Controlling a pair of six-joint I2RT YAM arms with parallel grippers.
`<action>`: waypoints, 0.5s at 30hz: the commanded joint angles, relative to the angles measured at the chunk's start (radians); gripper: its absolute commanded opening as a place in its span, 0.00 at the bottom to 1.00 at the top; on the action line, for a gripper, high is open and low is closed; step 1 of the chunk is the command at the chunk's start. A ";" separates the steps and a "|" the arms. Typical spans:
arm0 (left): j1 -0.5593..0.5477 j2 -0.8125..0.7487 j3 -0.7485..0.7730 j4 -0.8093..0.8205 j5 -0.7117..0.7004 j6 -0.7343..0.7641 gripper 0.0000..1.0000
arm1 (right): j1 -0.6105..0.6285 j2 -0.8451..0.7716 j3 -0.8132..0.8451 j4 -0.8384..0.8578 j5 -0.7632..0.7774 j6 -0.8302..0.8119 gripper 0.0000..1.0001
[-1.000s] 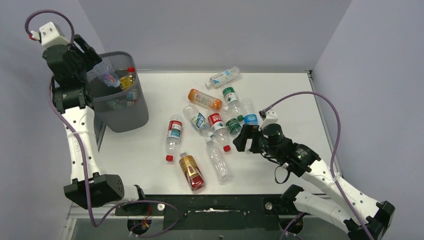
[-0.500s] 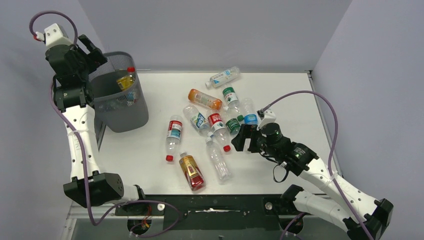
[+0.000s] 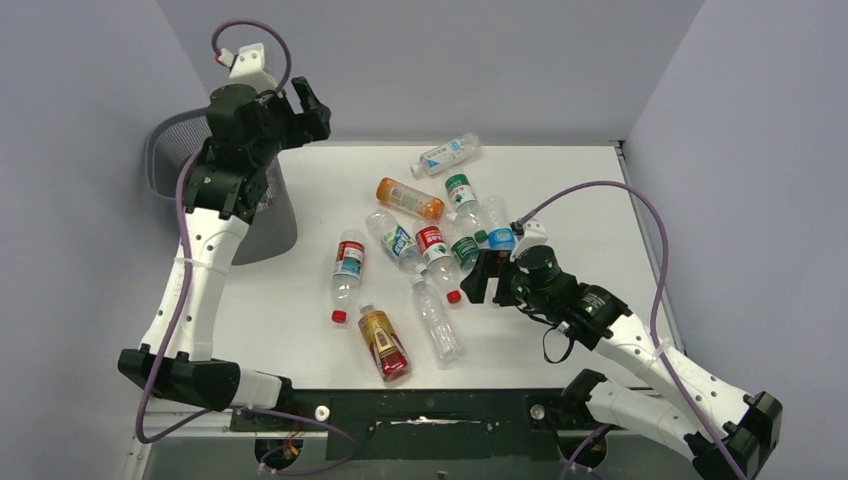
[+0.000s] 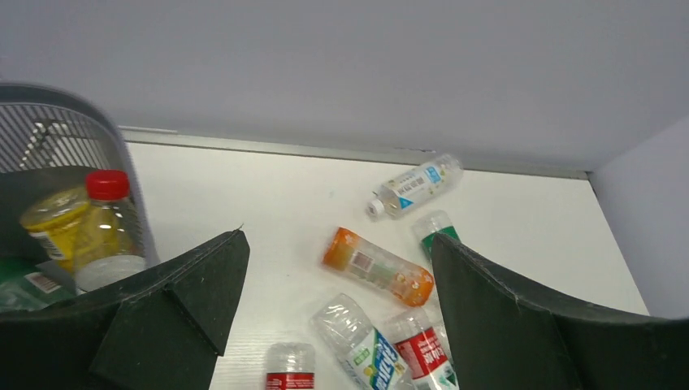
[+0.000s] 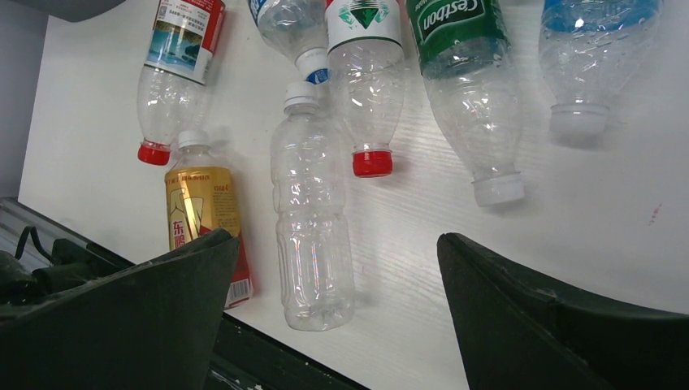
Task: Put the plastic bottles in the bin
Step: Pick up the plastic bottle at the center of the board.
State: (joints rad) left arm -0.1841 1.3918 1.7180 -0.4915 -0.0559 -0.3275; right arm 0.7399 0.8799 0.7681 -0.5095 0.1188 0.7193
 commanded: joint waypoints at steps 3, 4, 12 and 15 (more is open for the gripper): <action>-0.158 0.024 0.024 -0.002 -0.075 0.025 0.84 | -0.003 -0.007 -0.010 0.064 -0.002 0.006 1.00; -0.181 0.029 0.017 -0.001 -0.083 0.024 0.84 | -0.004 -0.008 -0.012 0.065 -0.002 0.006 1.00; -0.286 0.032 -0.052 0.019 -0.087 0.013 0.84 | -0.004 -0.027 -0.035 0.067 0.001 0.012 0.99; -0.317 0.033 -0.080 0.027 -0.080 0.010 0.84 | -0.005 -0.027 -0.040 0.068 0.001 0.012 0.99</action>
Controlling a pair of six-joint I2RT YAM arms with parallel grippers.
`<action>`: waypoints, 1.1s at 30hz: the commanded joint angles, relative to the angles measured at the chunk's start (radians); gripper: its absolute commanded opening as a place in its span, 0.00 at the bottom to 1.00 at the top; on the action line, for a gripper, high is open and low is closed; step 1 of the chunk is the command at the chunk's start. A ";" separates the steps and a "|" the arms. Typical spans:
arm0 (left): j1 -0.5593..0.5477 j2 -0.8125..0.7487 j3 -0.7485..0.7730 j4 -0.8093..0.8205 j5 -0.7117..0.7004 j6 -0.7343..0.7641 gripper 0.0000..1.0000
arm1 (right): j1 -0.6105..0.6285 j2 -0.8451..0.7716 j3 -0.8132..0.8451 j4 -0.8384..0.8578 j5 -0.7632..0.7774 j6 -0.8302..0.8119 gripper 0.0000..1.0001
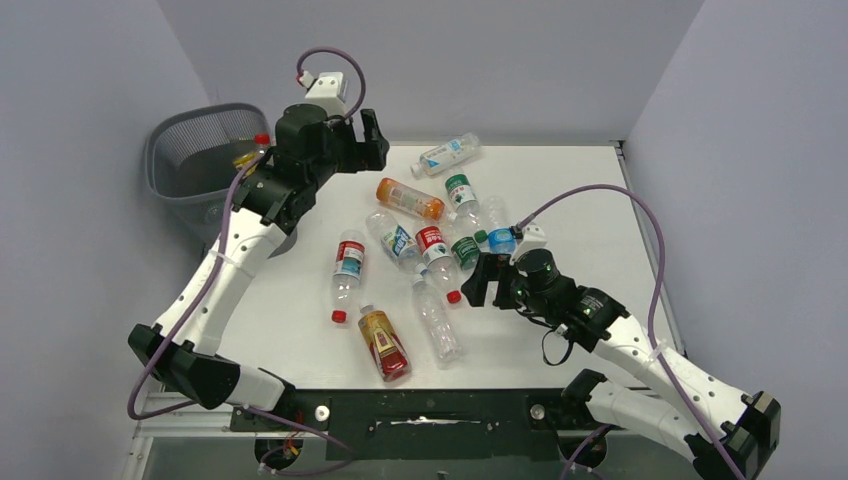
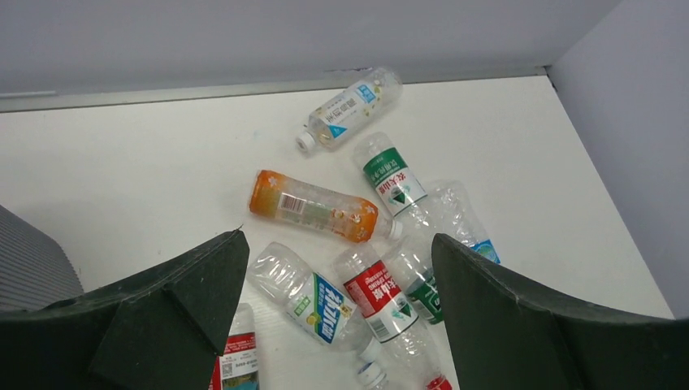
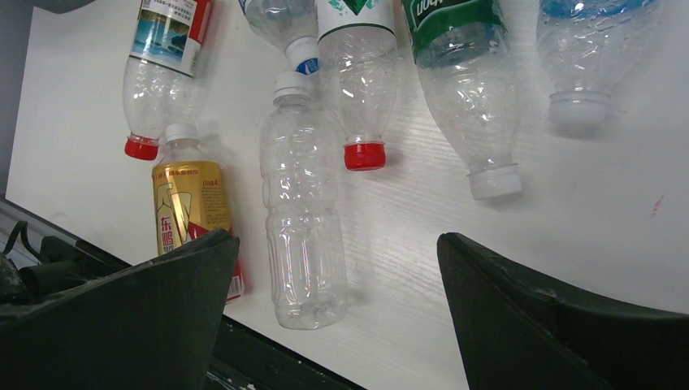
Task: Put the plastic bottles in the bin
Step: Pick up the plastic bottle at the center of the board.
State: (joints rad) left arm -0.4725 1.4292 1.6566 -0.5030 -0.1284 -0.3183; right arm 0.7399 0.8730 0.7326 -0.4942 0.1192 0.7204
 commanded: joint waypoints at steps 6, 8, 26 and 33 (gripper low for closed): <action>-0.065 0.007 -0.056 0.039 0.005 -0.004 0.84 | -0.005 -0.018 -0.017 0.066 -0.008 0.011 0.99; -0.070 0.005 -0.080 0.046 0.014 -0.009 0.84 | -0.005 -0.021 -0.025 0.071 -0.013 0.011 0.99; -0.145 0.130 -0.115 0.124 0.062 -0.058 0.84 | -0.061 0.001 -0.155 0.229 -0.144 -0.021 0.98; -0.165 0.241 -0.012 0.115 0.050 -0.044 0.84 | -0.188 0.046 -0.180 0.287 -0.288 -0.082 0.98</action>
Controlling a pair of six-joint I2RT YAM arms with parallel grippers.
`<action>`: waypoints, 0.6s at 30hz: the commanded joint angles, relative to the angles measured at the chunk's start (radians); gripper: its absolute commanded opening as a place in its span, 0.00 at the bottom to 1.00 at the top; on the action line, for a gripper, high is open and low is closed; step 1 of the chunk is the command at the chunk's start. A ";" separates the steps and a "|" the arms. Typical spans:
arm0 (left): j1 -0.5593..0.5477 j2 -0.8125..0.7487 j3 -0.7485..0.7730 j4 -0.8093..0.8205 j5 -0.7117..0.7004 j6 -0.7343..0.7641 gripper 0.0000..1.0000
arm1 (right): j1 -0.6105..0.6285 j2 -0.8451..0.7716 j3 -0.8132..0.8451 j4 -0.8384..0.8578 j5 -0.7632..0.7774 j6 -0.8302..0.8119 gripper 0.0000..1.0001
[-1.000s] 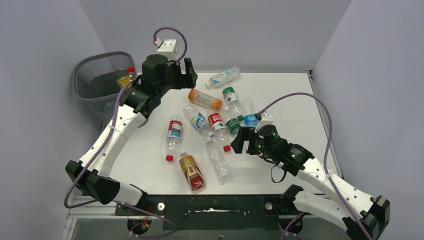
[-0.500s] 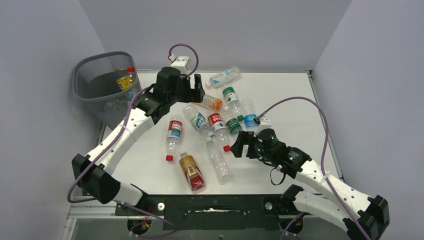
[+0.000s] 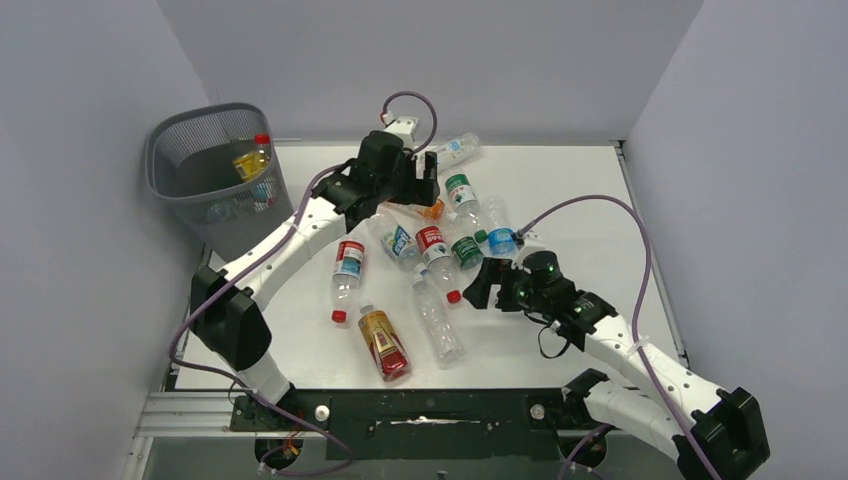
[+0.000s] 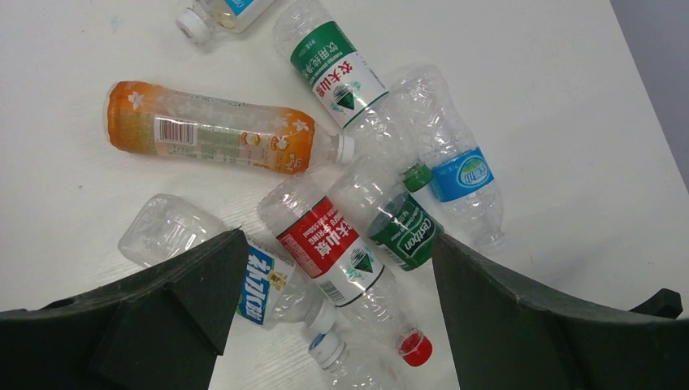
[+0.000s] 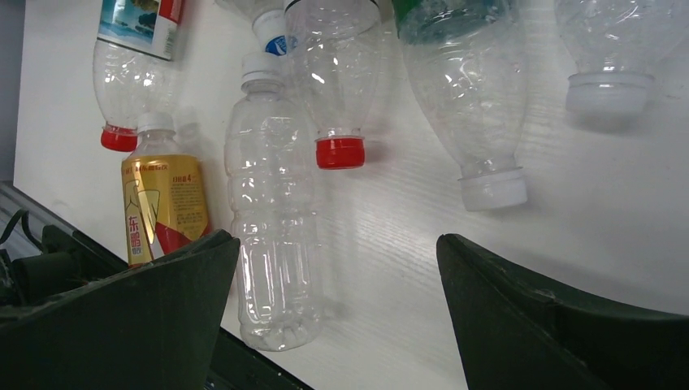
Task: Put the plastic bottles in the bin
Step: Pick up the plastic bottle at the center of the board.
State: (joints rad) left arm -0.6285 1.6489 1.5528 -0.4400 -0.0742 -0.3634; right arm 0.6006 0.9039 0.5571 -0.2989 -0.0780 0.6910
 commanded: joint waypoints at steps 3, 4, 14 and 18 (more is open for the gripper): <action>-0.010 0.050 0.104 0.071 0.000 0.000 0.84 | -0.083 0.027 -0.008 0.093 -0.117 -0.079 0.98; -0.010 0.063 0.110 0.076 0.002 0.000 0.84 | -0.094 0.029 -0.010 0.097 -0.127 -0.087 0.98; -0.023 0.184 0.210 0.073 0.021 0.002 0.84 | -0.233 0.054 -0.019 0.088 -0.251 -0.136 0.98; -0.029 0.209 0.231 0.080 0.023 -0.007 0.84 | -0.271 0.048 -0.016 0.065 -0.289 -0.154 0.98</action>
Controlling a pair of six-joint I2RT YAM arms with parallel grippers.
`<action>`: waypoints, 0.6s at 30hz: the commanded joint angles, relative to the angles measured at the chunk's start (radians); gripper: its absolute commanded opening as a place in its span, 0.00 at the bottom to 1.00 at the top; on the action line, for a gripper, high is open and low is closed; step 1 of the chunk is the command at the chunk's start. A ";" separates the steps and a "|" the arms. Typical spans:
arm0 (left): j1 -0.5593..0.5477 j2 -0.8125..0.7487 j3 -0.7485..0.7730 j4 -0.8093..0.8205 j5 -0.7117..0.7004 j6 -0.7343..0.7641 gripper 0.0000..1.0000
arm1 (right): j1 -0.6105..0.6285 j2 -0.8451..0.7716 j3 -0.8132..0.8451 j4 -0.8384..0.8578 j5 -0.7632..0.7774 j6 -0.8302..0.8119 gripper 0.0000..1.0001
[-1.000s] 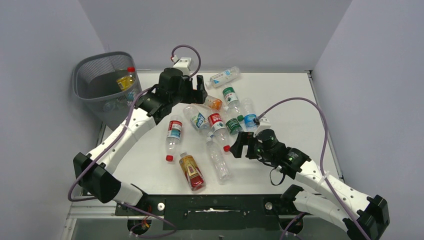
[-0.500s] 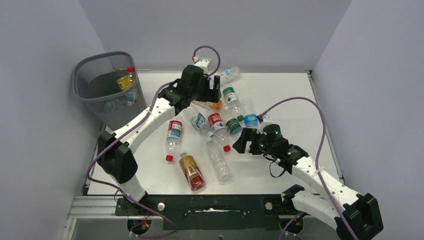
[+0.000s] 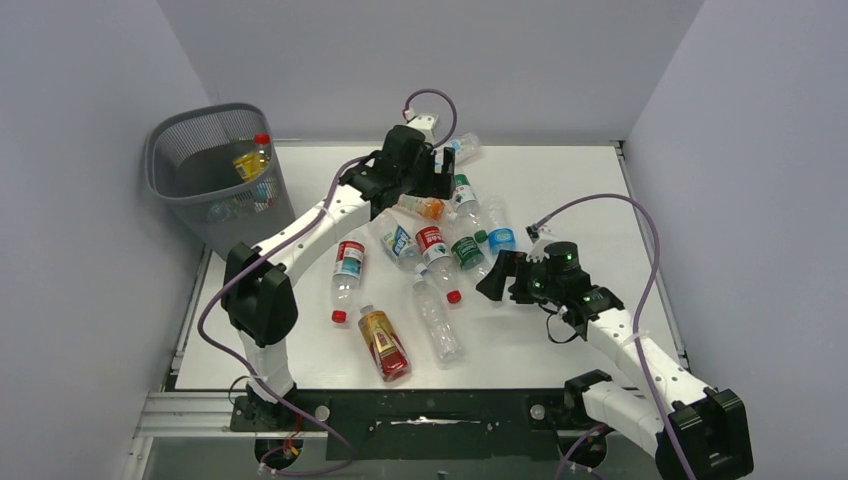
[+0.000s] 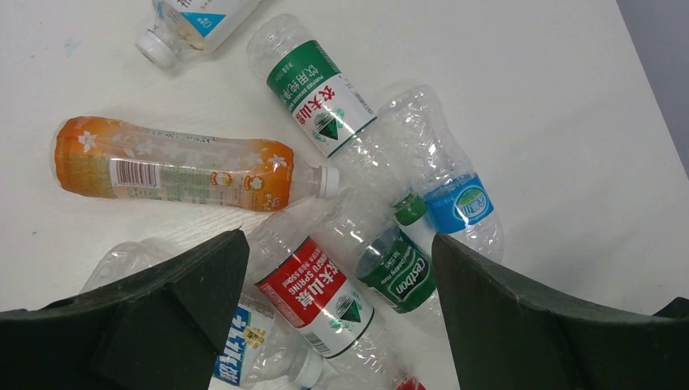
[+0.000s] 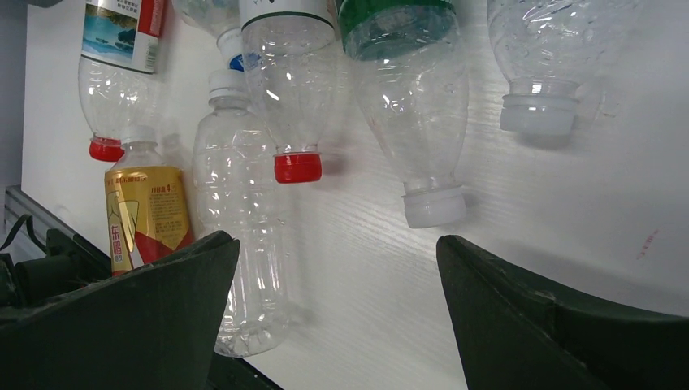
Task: Put the plastic bottles in the bin
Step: Pick up the plastic bottle at the center of the board.
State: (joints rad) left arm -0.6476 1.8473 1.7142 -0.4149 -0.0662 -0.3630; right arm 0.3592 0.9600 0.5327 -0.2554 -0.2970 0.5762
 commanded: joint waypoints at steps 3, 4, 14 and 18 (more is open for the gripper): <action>-0.021 0.013 0.069 0.063 0.009 -0.014 0.84 | -0.052 -0.015 0.013 0.003 -0.086 -0.055 0.98; -0.025 0.012 0.068 0.064 0.008 -0.014 0.84 | -0.058 -0.018 0.013 -0.002 -0.088 -0.059 0.98; -0.040 -0.042 0.006 0.064 0.006 -0.022 0.84 | -0.078 -0.076 -0.012 -0.022 -0.082 -0.033 0.98; -0.041 -0.086 -0.034 0.073 0.008 -0.023 0.84 | -0.077 -0.098 -0.020 -0.036 -0.070 -0.017 0.98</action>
State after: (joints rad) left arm -0.6849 1.8553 1.7000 -0.4007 -0.0662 -0.3805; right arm 0.2878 0.8948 0.5175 -0.2947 -0.3607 0.5407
